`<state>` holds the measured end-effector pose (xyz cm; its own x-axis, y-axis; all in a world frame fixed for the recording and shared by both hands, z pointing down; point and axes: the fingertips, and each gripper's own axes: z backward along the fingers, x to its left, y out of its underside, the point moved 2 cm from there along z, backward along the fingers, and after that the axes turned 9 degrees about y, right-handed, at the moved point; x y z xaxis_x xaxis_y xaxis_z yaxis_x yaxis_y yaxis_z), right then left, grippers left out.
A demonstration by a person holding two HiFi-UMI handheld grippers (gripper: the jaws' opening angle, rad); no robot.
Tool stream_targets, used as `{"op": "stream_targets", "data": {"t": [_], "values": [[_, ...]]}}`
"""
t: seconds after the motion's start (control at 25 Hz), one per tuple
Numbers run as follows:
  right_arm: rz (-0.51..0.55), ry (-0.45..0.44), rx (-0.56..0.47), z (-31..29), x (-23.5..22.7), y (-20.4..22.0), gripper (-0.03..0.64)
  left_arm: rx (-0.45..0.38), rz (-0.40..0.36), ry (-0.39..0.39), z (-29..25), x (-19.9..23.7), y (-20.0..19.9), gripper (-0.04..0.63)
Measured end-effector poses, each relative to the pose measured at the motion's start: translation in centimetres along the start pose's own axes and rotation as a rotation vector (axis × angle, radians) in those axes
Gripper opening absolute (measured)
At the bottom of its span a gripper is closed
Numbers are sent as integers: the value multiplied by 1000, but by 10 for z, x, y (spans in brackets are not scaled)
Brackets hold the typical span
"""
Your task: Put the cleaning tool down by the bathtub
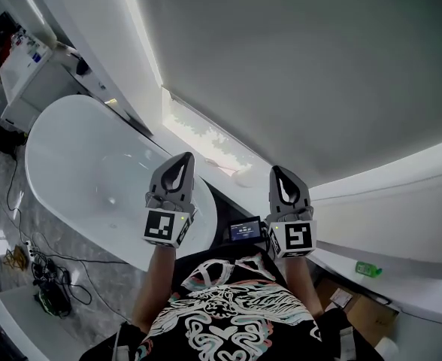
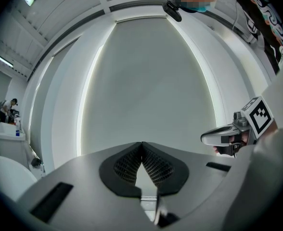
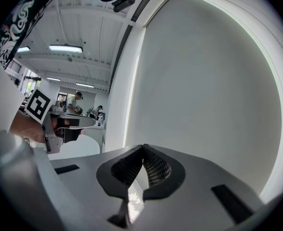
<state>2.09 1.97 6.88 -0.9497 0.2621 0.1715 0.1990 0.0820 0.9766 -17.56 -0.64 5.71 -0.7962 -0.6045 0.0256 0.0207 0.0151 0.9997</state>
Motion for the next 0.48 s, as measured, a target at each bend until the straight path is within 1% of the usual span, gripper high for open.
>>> {"op": "stream_targets", "data": {"t": [0.08, 0.24, 0.48], "values": [[-1, 4, 4, 0, -1, 1, 26, -26, 10, -3, -1, 0, -3, 17], [-6, 12, 17, 4, 0, 2, 26, 38, -9, 14, 3, -4, 8, 17], [16, 12, 4, 2, 1, 7, 26, 27, -25, 27, -1, -7, 7, 17]]}}
